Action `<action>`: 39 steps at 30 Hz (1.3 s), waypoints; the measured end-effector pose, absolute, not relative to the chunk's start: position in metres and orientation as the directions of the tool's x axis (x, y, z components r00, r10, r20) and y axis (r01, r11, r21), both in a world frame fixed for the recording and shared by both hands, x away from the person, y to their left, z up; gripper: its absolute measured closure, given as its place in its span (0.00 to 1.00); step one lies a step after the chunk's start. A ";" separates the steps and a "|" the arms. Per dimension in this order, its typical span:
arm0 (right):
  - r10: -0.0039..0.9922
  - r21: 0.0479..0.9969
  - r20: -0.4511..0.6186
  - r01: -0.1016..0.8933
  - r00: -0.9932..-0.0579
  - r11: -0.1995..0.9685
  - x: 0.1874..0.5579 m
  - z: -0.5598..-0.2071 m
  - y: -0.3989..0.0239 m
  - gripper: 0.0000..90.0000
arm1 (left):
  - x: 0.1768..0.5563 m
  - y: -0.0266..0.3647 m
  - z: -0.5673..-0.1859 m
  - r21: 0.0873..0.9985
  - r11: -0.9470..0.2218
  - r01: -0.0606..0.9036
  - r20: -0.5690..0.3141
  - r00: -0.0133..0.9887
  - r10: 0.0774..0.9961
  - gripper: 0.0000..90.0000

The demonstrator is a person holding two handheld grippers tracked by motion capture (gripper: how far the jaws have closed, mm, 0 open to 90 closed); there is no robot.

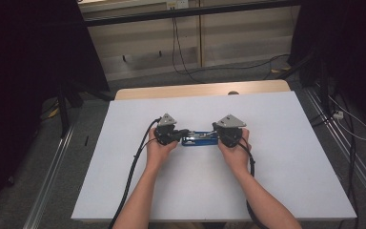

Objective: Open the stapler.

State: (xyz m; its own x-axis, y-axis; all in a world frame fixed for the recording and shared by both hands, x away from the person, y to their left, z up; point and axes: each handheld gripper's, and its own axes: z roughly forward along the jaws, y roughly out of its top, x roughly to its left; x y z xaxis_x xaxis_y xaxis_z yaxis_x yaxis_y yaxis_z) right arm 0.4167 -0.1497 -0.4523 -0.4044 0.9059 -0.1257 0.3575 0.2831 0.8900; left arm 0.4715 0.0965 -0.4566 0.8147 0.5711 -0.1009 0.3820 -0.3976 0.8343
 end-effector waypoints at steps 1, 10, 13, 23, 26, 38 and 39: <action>0.912 0.890 -0.108 0.370 -0.396 0.266 0.417 -0.454 -0.154 1.00 | 0.472 0.096 -0.457 0.835 -0.398 0.381 -0.101 0.815 0.571 1.00; 0.912 0.876 -0.087 0.404 -0.402 0.262 0.418 -0.457 -0.164 1.00 | 0.472 0.096 -0.457 0.833 -0.389 0.392 -0.115 0.812 0.572 1.00; 0.910 0.871 -0.084 0.414 -0.406 0.265 0.419 -0.456 -0.164 1.00 | 0.472 0.097 -0.457 0.833 -0.385 0.397 -0.122 0.811 0.572 1.00; 0.908 0.880 -0.064 0.405 -0.414 0.247 0.418 -0.447 -0.165 1.00 | 0.472 0.099 -0.452 0.849 -0.350 0.396 -0.144 0.810 0.569 1.00; 0.898 0.886 -0.073 0.386 -0.434 0.259 0.417 -0.440 -0.163 1.00 | 0.472 0.100 -0.452 0.848 -0.329 0.415 -0.170 0.802 0.573 1.00; 0.852 0.885 -0.051 0.372 -0.521 0.280 0.404 -0.423 -0.188 0.79 | 0.465 0.106 -0.436 0.846 -0.323 0.424 -0.181 0.798 0.574 0.70; 0.849 0.884 -0.049 0.373 -0.526 0.282 0.402 -0.422 -0.191 0.76 | 0.464 0.107 -0.434 0.848 -0.318 0.424 -0.183 0.798 0.575 0.66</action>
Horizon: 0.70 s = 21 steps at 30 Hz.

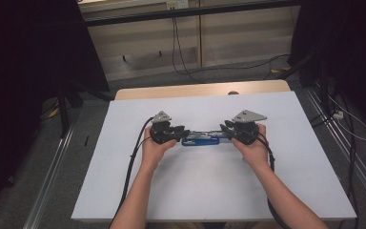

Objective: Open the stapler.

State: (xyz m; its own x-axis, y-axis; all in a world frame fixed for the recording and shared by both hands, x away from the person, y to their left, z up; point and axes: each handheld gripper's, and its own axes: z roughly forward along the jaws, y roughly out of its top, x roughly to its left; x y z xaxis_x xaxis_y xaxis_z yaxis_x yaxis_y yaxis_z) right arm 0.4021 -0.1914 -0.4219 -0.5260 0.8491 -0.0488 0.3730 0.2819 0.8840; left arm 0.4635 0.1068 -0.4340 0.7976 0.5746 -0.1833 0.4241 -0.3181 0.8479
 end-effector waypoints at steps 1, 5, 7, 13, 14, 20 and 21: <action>0.849 0.881 -0.064 0.371 -0.525 0.295 0.400 -0.421 -0.194 0.71 | 0.463 0.108 -0.432 0.851 -0.315 0.419 -0.180 0.798 0.574 0.63; 0.834 0.870 -0.064 0.379 -0.549 0.316 0.391 -0.421 -0.205 0.57 | 0.458 0.110 -0.427 0.853 -0.306 0.423 -0.179 0.787 0.590 0.51; 0.826 0.869 -0.066 0.374 -0.560 0.323 0.387 -0.422 -0.211 0.53 | 0.456 0.112 -0.425 0.848 -0.306 0.433 -0.178 0.776 0.604 0.42; 0.825 0.865 -0.022 0.402 -0.564 0.298 0.376 -0.425 -0.225 0.38 | 0.449 0.119 -0.421 0.828 -0.317 0.463 -0.175 0.750 0.638 0.21; 0.828 0.865 -0.025 0.403 -0.561 0.299 0.375 -0.426 -0.227 0.35 | 0.448 0.120 -0.421 0.825 -0.325 0.462 -0.172 0.753 0.635 0.20; 0.819 0.855 0.006 0.428 -0.574 0.294 0.370 -0.435 -0.236 0.23 | 0.437 0.129 -0.417 0.832 -0.320 0.453 -0.163 0.752 0.639 0.13; 0.816 0.852 0.010 0.431 -0.579 0.296 0.370 -0.437 -0.237 0.21 | 0.436 0.131 -0.417 0.832 -0.322 0.451 -0.158 0.751 0.641 0.13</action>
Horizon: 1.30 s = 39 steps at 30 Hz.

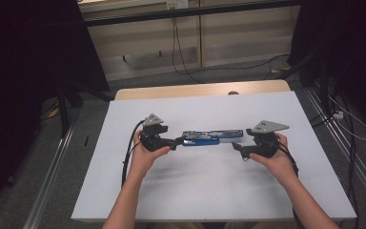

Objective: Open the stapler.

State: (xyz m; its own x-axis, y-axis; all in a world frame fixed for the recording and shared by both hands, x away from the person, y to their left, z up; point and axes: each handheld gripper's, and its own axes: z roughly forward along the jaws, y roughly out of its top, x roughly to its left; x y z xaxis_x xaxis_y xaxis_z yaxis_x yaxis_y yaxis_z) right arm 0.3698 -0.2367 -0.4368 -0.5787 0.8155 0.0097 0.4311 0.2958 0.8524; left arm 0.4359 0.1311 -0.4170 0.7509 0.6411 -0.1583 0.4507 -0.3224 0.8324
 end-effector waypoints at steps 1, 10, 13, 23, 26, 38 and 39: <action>0.811 0.849 0.015 0.435 -0.585 0.299 0.369 -0.438 -0.237 0.20 | 0.435 0.133 -0.416 0.829 -0.331 0.450 -0.151 0.750 0.644 0.13; 0.789 0.839 0.030 0.445 -0.613 0.314 0.367 -0.447 -0.239 0.10 | 0.422 0.155 -0.423 0.822 -0.325 0.467 -0.156 0.734 0.660 0.09; 0.781 0.841 0.036 0.441 -0.623 0.313 0.366 -0.446 -0.240 0.08 | 0.417 0.161 -0.424 0.829 -0.304 0.470 -0.173 0.732 0.659 0.09; 0.765 0.841 0.046 0.438 -0.642 0.317 0.367 -0.444 -0.245 0.07 | 0.407 0.169 -0.425 0.844 -0.288 0.452 -0.187 0.752 0.632 0.07; 0.756 0.836 0.056 0.445 -0.652 0.322 0.368 -0.443 -0.246 0.09 | 0.406 0.169 -0.425 0.849 -0.284 0.446 -0.190 0.757 0.625 0.07; 0.714 0.797 0.068 0.468 -0.697 0.381 0.367 -0.452 -0.246 0.32 | 0.404 0.167 -0.424 0.850 -0.293 0.437 -0.179 0.763 0.621 0.07; 0.706 0.791 0.071 0.471 -0.705 0.391 0.367 -0.453 -0.246 0.33 | 0.404 0.167 -0.424 0.849 -0.293 0.439 -0.180 0.762 0.622 0.07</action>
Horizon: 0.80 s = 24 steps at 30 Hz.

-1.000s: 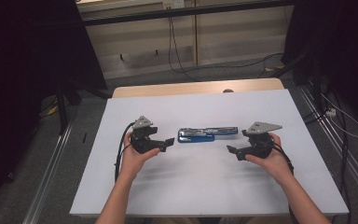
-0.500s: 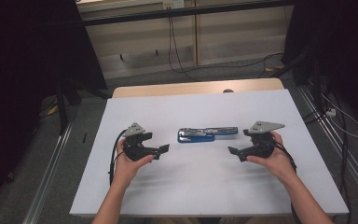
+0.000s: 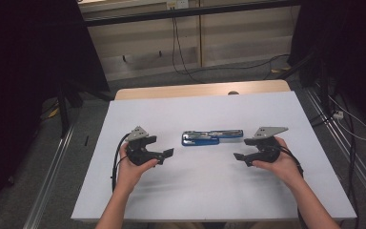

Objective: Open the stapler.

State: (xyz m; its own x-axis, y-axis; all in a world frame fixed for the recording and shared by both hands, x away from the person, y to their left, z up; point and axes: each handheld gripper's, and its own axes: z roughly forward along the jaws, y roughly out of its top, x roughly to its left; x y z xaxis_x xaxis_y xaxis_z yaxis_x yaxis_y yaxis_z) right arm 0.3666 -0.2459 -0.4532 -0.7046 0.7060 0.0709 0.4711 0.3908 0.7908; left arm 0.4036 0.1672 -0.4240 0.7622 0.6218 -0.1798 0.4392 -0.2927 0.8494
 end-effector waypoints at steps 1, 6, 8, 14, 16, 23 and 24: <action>0.701 0.783 0.071 0.475 -0.710 0.402 0.366 -0.454 -0.245 0.34 | 0.404 0.167 -0.424 0.849 -0.292 0.441 -0.180 0.760 0.624 0.07; 0.676 0.762 0.061 0.472 -0.734 0.444 0.363 -0.460 -0.245 0.40 | 0.404 0.168 -0.424 0.851 -0.287 0.441 -0.182 0.759 0.626 0.08; 0.675 0.756 0.060 0.475 -0.736 0.451 0.363 -0.462 -0.245 0.40 | 0.404 0.169 -0.424 0.851 -0.288 0.439 -0.180 0.759 0.626 0.08; 0.665 0.740 0.069 0.485 -0.743 0.466 0.362 -0.466 -0.249 0.45 | 0.405 0.171 -0.422 0.853 -0.286 0.436 -0.176 0.757 0.629 0.08; 0.667 0.735 0.071 0.491 -0.742 0.467 0.360 -0.465 -0.252 0.46 | 0.404 0.171 -0.422 0.854 -0.280 0.438 -0.179 0.753 0.633 0.08; 0.640 0.718 0.043 0.469 -0.768 0.514 0.351 -0.462 -0.258 0.56 | 0.404 0.172 -0.421 0.857 -0.271 0.438 -0.180 0.748 0.639 0.08; 0.636 0.717 0.041 0.466 -0.771 0.519 0.350 -0.462 -0.258 0.57 | 0.404 0.172 -0.421 0.857 -0.271 0.437 -0.180 0.748 0.639 0.08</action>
